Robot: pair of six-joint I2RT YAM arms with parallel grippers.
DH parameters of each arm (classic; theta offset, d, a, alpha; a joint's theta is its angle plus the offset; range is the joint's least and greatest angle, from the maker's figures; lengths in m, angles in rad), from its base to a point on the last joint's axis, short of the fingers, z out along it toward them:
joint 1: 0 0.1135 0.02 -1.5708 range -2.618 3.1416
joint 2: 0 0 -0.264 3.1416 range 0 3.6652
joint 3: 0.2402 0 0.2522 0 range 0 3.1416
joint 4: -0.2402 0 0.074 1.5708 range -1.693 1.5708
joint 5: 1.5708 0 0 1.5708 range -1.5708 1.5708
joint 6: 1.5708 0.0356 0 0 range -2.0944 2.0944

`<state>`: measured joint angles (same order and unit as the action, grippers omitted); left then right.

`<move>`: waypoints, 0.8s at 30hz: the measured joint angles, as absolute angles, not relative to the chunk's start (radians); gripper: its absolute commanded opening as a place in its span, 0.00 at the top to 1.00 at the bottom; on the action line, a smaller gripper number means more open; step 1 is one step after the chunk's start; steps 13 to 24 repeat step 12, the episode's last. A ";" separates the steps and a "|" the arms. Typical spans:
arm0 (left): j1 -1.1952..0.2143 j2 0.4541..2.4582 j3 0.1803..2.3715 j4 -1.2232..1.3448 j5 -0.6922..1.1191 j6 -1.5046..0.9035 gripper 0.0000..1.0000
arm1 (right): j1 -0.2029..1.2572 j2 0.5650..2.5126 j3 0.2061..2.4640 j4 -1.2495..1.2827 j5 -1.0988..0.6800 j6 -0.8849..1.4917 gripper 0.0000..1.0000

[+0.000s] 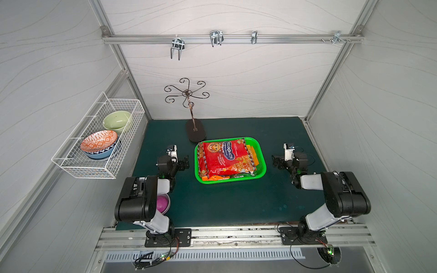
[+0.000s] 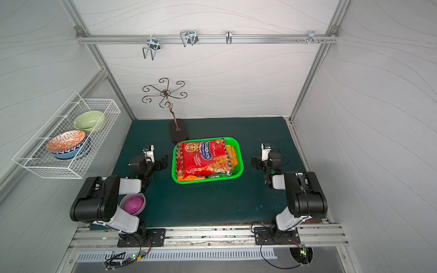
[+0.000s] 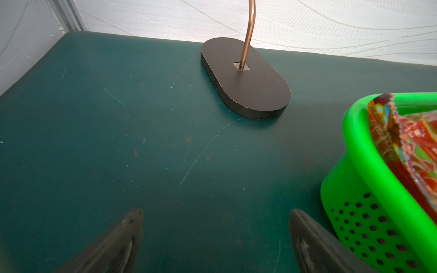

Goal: Put the candies in the basket
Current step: Reset both arms

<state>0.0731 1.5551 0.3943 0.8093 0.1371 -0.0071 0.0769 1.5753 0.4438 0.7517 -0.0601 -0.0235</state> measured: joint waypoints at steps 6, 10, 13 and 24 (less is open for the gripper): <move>0.051 1.555 0.394 0.808 0.105 -0.003 0.00 | 0.076 1.575 0.444 0.752 -0.062 -0.023 0.01; 0.051 1.555 0.394 0.809 0.101 -0.003 0.00 | 0.076 1.575 0.444 0.752 -0.064 -0.023 0.01; 0.051 1.555 0.394 0.809 0.097 -0.003 0.00 | 0.076 1.575 0.444 0.752 -0.064 -0.023 0.01; 0.051 1.555 0.394 0.809 0.097 -0.003 0.00 | 0.076 1.575 0.444 0.752 -0.064 -0.023 0.01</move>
